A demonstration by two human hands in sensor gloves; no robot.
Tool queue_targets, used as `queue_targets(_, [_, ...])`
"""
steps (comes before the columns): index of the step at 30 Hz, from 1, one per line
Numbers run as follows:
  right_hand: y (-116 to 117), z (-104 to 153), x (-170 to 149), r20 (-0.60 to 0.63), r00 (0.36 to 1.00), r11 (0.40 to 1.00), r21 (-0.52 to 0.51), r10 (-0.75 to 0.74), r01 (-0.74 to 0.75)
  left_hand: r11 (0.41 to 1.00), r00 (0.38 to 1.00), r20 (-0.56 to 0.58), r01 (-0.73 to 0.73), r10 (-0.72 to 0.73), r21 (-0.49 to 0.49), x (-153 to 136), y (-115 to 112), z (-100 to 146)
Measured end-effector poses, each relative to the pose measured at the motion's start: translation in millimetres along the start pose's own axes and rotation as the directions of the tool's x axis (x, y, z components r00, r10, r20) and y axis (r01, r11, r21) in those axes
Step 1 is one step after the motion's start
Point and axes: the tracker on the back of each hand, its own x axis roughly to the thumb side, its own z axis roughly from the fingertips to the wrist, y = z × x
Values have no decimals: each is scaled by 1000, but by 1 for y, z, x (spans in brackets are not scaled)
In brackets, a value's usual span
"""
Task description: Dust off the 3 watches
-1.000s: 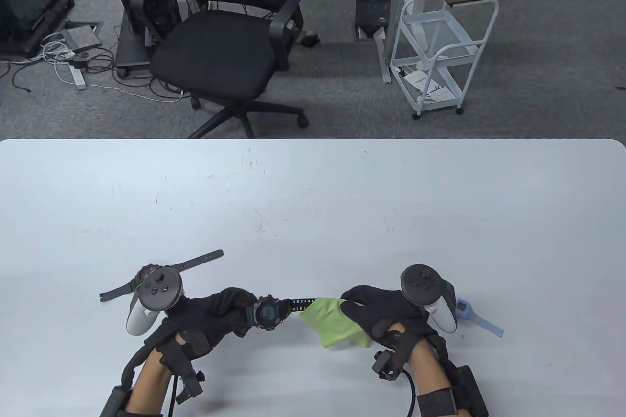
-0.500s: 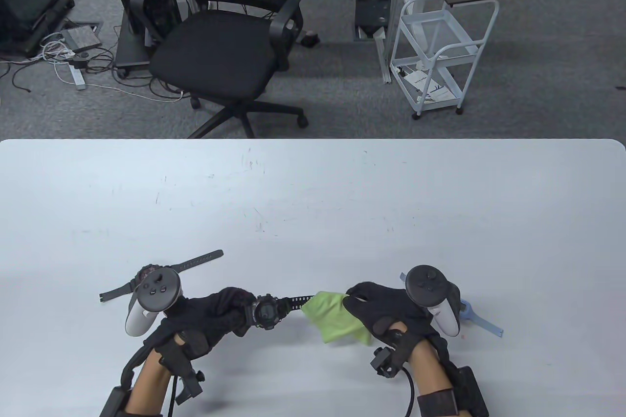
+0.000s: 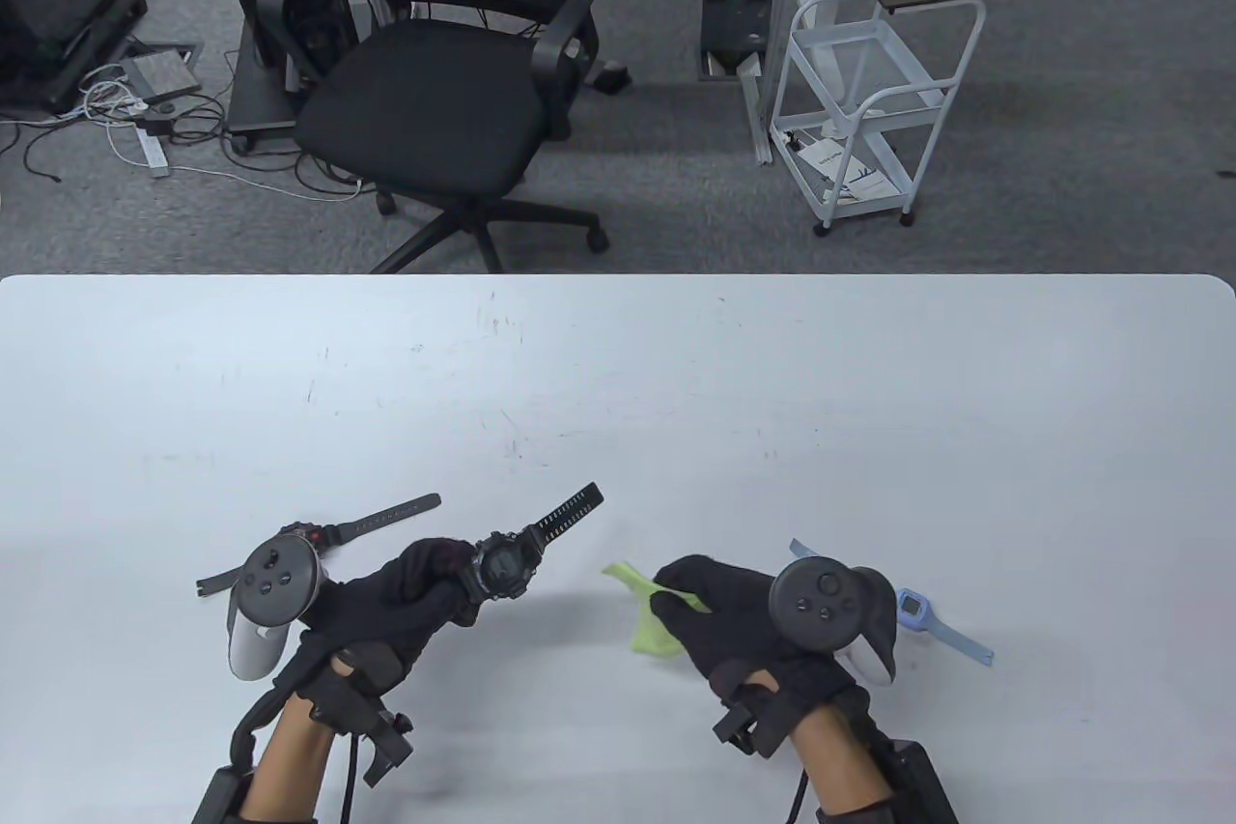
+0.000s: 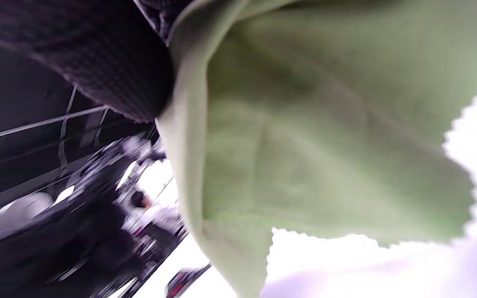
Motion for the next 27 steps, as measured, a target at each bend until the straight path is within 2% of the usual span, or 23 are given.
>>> queue_targets(1, [13, -1, 8, 30, 998, 995, 86, -63, 60, 1000, 1000, 0, -4, 4, -3, 0, 0, 0])
queue_targets(4, [38, -3, 15, 7, 987, 967, 199, -162, 157, 1000, 1000, 7, -12, 12, -6, 0, -4, -1])
queue_targets(10, [76, -11, 3, -100, 990, 923, 363, -100, 129, 1000, 1000, 10, -7, 7, -21, 1, -11, -4])
queue_targets(12, [83, -12, 0, -125, 990, 925, 366, -65, 107, 1000, 1000, 10, -8, 8, -18, 0, -12, -4])
queue_targets(16, [91, -14, -1, -87, 989, 923, 378, 116, -75, 1000, 1000, 11, -9, 9, -16, 0, -14, -5])
queue_targets(20, [99, -16, 0, -34, 961, 884, 403, 275, -239, 1000, 1000, 13, -10, 10, -20, 0, -16, -5])
queue_targets(27, [100, -15, 6, 2, 939, 872, 370, 345, -321, 1000, 1000, 12, -10, 10, -22, 0, -17, -6])
